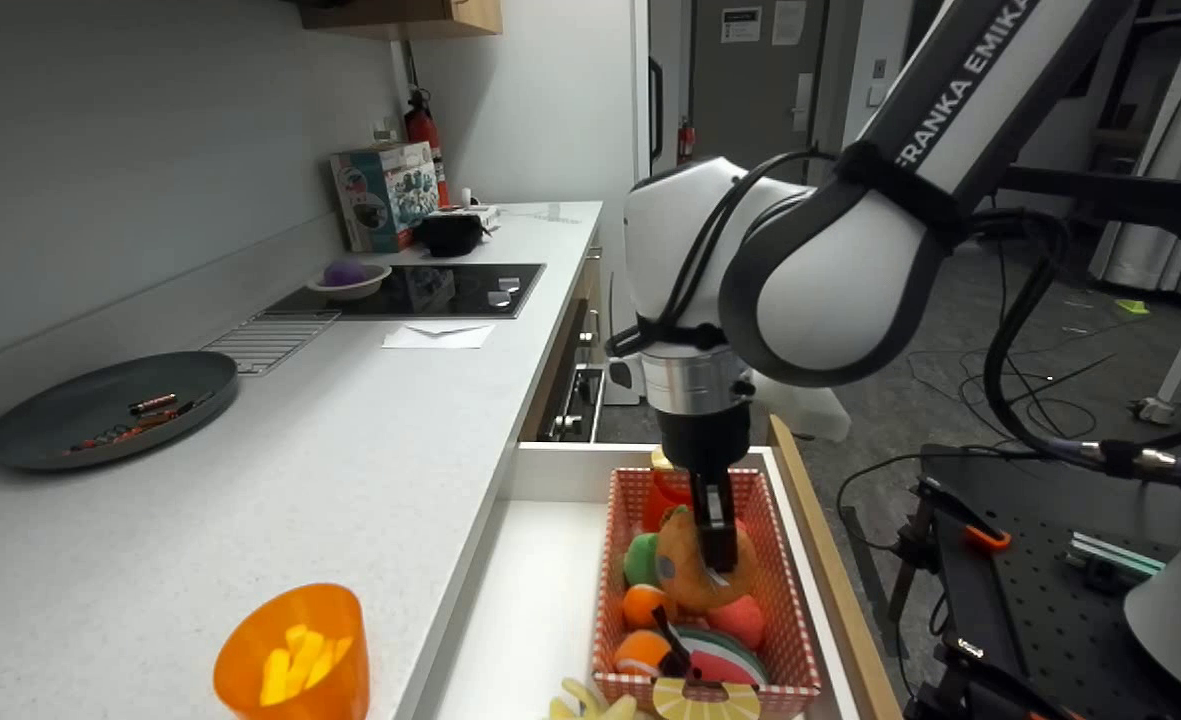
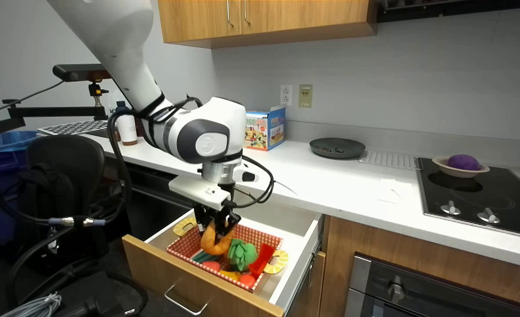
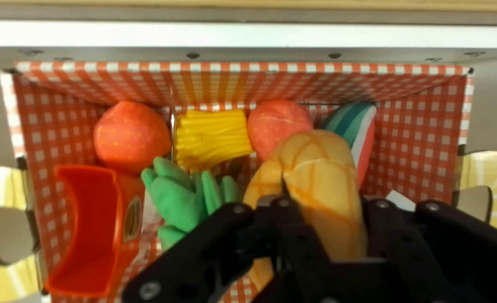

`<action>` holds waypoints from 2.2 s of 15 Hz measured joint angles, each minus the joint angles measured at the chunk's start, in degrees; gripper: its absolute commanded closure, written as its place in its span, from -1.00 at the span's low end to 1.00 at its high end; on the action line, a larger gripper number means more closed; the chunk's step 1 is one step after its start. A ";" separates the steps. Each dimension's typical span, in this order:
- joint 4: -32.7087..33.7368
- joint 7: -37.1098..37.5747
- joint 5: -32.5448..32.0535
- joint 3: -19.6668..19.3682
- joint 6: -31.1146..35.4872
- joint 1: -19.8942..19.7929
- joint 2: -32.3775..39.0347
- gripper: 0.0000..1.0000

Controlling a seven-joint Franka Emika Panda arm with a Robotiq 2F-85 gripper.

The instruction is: Remove the pineapple and pear plushies from the drawer, put them on the counter and then close the drawer

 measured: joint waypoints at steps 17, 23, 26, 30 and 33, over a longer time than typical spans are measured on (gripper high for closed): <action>16.81 0.57 -7.65 -0.72 32.71 0.67 11.21 0.10; 19.51 0.57 -8.98 -0.67 40.79 0.57 17.24 -0.68; 20.08 0.60 -9.72 -0.67 40.69 0.58 17.31 -1.00; 20.93 0.59 -9.89 0.21 41.84 0.57 16.88 -1.00; 21.01 0.65 -10.74 0.99 43.44 0.89 15.03 -1.00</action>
